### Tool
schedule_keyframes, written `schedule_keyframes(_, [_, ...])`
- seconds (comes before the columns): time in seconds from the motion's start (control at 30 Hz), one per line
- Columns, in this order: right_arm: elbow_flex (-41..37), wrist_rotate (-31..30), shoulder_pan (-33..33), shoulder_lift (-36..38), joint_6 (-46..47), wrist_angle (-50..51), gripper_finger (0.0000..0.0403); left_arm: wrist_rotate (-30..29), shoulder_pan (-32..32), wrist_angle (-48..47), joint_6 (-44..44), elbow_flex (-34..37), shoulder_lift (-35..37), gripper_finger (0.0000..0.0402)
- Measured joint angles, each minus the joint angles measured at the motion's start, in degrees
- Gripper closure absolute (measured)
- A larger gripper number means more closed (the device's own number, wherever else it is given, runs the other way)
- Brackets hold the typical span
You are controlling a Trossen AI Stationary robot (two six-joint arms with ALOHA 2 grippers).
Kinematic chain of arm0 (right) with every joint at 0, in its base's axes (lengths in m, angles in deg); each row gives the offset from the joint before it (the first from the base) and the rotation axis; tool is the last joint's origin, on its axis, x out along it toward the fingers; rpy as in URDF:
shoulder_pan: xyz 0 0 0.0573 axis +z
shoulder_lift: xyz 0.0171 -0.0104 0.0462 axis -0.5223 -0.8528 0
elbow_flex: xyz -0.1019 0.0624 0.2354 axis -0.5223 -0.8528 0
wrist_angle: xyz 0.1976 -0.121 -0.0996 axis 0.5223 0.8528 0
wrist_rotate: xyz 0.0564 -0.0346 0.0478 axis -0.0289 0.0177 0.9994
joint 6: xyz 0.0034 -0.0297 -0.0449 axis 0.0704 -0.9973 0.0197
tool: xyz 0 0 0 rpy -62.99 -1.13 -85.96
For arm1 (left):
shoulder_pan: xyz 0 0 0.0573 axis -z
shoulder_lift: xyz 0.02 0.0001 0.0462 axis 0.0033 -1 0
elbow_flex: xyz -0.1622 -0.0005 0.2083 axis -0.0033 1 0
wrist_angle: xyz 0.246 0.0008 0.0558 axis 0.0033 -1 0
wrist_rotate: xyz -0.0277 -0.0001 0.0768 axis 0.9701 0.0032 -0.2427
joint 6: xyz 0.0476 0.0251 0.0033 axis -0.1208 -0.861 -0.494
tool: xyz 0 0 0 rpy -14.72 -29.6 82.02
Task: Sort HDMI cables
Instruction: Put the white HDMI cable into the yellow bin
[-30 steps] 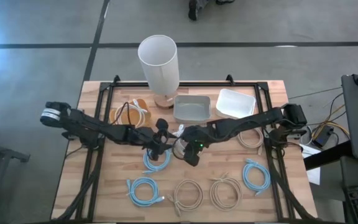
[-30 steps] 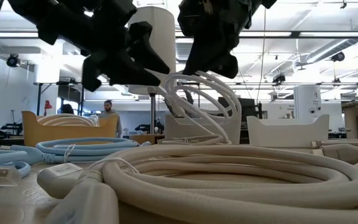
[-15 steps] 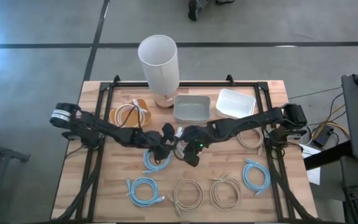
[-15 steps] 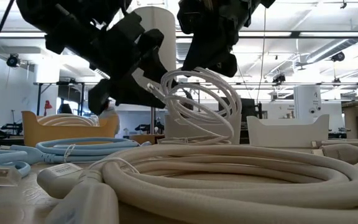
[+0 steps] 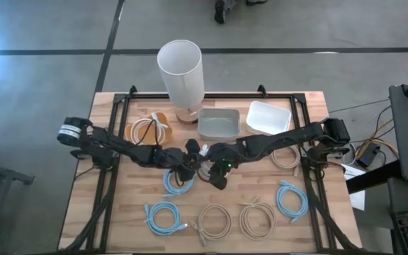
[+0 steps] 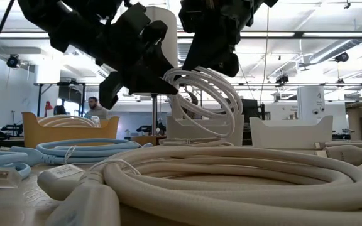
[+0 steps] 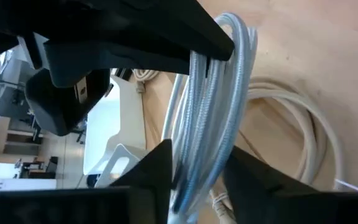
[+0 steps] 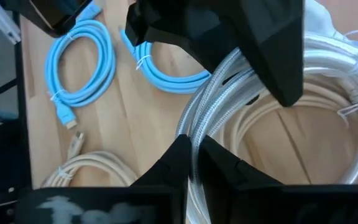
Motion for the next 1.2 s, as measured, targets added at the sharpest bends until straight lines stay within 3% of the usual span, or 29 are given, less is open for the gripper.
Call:
schedule_keyframes(0.23, [0.0, -2.02, -0.16, -0.2, -0.04, 0.02, 0.0326, 0.5, 0.0, -4.75, 0.76, 0.02, 0.0, 0.0374])
schedule_keyframes(0.63, [0.0, -2.19, 0.09, 1.46, -3.15, 2.08, 0.0286, -1.18, 1.78, -7.02, 7.75, 0.11, 0.15, 0.0385])
schedule_keyframes(0.7, [0.12, -3.68, 0.51, 2.03, -5.38, 2.34, 0.0284, -6.28, 3.16, -8.02, 7.82, 0.11, 0.15, 0.039])
schedule_keyframes(0.87, [0.15, -5.7, 0.9, 4.12, -8.0, 2.34, 0.028, -25.7, 7.44, -8.88, 8.09, 0.11, 1.73, 0.0383])
schedule_keyframes(0.97, [0.15, -7.85, 1.1, 5.14, -9.3, 2.24, 0.028, -34.22, 10.18, -15.51, 7.85, -0.65, 4.48, 0.0383])
schedule_keyframes(1.1, [0.09, -8.09, 1.18, 5.74, -10.78, 2.6, 0.0282, -36.79, 13.37, -25.06, 16.0, -3.78, 10.55, 0.0391])
schedule_keyframes(1.2, [0.09, -8.26, 1.16, 5.75, -10.97, 2.74, 0.028, -36.61, 14.43, -34.56, 27.25, -6.81, 15.7, 0.0388])
